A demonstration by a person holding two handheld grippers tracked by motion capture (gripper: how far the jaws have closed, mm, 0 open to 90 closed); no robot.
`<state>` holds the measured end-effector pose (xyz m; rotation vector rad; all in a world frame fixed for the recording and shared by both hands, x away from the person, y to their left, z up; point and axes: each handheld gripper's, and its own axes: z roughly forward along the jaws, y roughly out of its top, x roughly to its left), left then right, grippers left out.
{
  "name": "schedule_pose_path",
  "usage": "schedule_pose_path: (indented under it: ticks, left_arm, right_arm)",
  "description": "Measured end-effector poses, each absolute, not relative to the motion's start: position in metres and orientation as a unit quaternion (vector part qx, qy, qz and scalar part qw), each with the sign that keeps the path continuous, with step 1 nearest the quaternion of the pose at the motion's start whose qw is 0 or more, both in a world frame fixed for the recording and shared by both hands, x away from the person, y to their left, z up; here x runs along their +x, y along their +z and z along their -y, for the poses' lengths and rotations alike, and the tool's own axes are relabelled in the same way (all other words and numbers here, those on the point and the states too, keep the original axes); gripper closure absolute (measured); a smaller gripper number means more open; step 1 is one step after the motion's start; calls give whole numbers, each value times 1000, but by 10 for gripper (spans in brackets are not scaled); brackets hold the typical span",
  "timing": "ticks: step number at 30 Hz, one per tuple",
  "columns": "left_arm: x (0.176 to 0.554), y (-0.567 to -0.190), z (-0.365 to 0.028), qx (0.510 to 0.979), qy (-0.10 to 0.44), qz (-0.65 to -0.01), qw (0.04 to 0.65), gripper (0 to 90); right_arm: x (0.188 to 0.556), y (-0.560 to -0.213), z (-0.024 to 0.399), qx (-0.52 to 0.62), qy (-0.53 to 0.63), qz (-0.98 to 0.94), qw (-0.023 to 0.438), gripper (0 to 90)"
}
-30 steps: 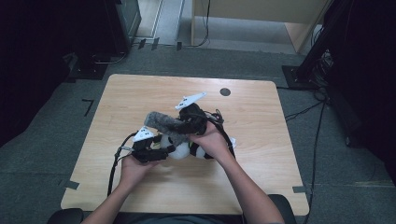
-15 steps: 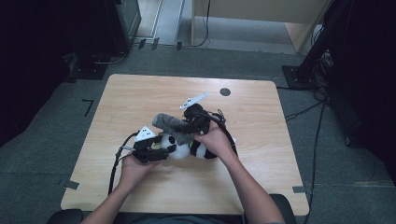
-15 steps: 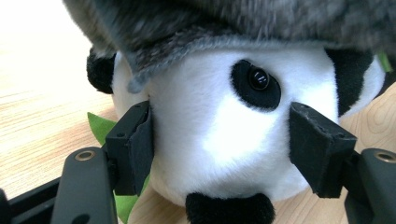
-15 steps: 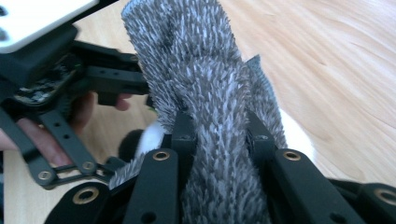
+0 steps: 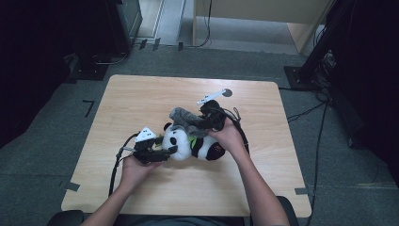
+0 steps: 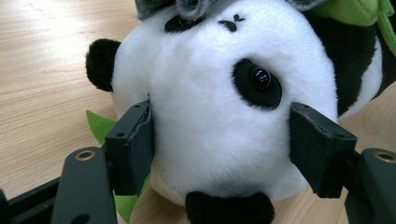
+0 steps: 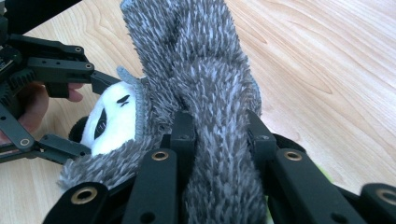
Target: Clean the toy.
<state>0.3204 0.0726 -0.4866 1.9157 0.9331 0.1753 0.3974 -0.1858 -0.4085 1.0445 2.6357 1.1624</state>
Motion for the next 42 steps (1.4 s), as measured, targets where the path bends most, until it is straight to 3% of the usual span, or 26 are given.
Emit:
schedule_pose_path:
  ticks: [18, 29, 36, 42]
  left_arm:
    - [320, -484, -72, 789, 66, -390, 471, 292]
    - [321, -483, -71, 791, 65, -389, 468, 292]
    - [321, -482, -70, 798, 69, -383, 461, 289]
    - [323, -483, -70, 795, 64, -384, 466, 285]
  right_arm:
    - [374, -384, 228, 354, 398, -842, 88, 726]
    - [347, -397, 251, 365, 412, -830, 94, 735]
    - [336, -422, 264, 393, 420, -816, 62, 741]
    - [333, -431, 275, 397, 427, -808, 80, 739]
